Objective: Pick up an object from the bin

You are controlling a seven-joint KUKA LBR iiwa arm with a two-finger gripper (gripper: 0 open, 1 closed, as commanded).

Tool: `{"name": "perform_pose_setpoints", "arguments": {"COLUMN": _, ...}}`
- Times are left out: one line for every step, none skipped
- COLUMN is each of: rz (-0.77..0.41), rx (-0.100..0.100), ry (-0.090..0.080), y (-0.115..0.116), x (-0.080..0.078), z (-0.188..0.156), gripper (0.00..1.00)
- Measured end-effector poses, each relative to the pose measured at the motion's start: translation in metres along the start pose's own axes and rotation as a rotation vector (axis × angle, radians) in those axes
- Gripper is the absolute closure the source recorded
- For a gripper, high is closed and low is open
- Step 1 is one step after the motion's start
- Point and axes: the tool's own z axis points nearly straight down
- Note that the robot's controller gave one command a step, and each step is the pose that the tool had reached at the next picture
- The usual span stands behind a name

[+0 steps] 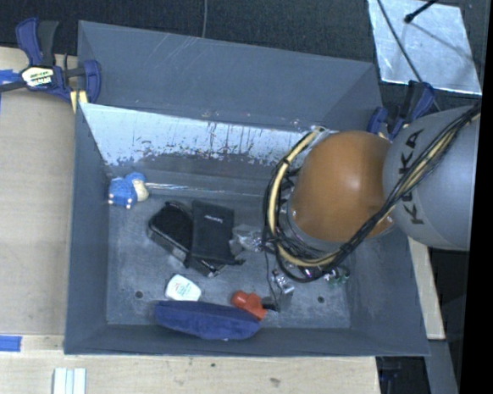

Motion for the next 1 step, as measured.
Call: {"name": "perform_pose_setpoints", "arguments": {"rz": -0.276, "rx": -0.001, "ry": 0.005, "y": 0.0078, "x": 0.0169, "z": 0.0438, "gripper": 0.00}}
